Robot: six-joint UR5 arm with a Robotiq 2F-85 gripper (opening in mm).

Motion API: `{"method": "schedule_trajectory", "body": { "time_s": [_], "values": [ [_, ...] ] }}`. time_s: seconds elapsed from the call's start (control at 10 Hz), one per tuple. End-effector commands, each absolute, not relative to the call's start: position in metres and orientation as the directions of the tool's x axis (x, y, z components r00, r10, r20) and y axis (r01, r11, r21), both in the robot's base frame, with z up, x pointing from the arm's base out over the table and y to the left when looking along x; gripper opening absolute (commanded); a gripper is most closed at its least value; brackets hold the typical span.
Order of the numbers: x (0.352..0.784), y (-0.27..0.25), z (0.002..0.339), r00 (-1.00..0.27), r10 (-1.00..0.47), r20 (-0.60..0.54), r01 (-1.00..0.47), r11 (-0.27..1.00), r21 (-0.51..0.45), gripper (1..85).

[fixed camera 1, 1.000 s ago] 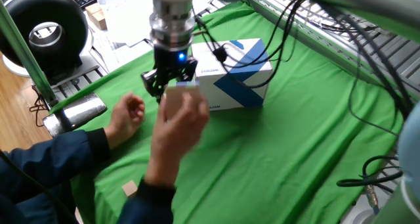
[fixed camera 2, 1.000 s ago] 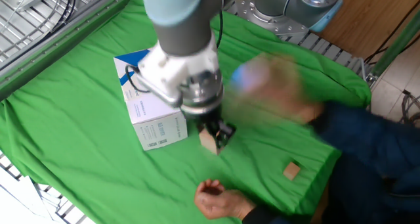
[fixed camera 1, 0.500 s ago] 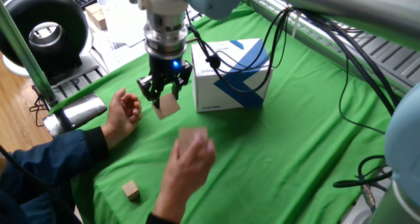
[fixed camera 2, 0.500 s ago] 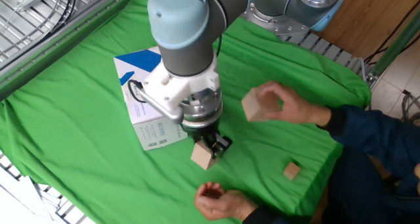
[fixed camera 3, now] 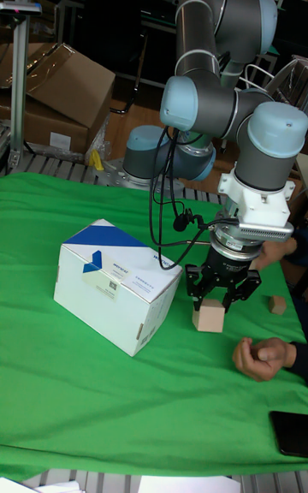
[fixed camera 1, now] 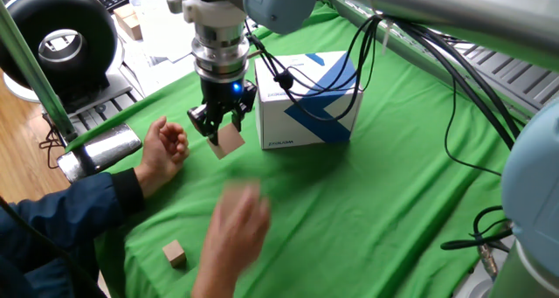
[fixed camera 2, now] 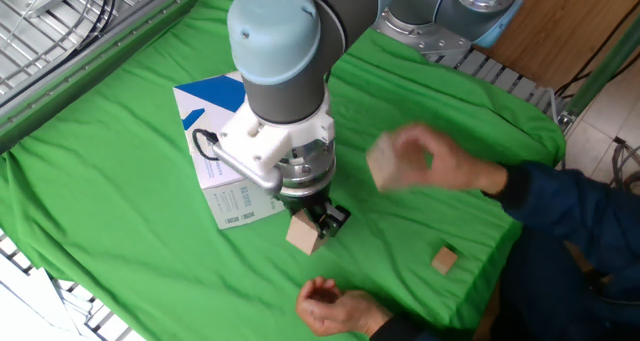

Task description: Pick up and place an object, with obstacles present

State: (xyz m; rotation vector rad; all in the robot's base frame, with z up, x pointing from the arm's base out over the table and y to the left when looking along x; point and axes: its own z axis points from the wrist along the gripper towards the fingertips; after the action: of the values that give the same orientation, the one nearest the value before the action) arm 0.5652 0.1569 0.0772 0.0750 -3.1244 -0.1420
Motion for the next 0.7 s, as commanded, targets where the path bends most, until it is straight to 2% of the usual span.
{"method": "schedule_trajectory", "body": {
  "time_s": [0.0,0.1,0.2,0.6],
  "values": [
    [0.566,0.157,0.077,-0.996,-0.086,0.01,-0.085,0.992,0.097,44.0],
    [0.568,0.159,0.077,-0.995,-0.098,0.003,-0.097,0.989,0.107,52.3],
    [0.57,0.155,0.078,-0.994,-0.113,0.003,-0.112,0.989,0.097,56.7],
    [0.574,0.148,0.081,-0.991,-0.136,-0.001,-0.135,0.987,0.084,66.7]
  ]
}}
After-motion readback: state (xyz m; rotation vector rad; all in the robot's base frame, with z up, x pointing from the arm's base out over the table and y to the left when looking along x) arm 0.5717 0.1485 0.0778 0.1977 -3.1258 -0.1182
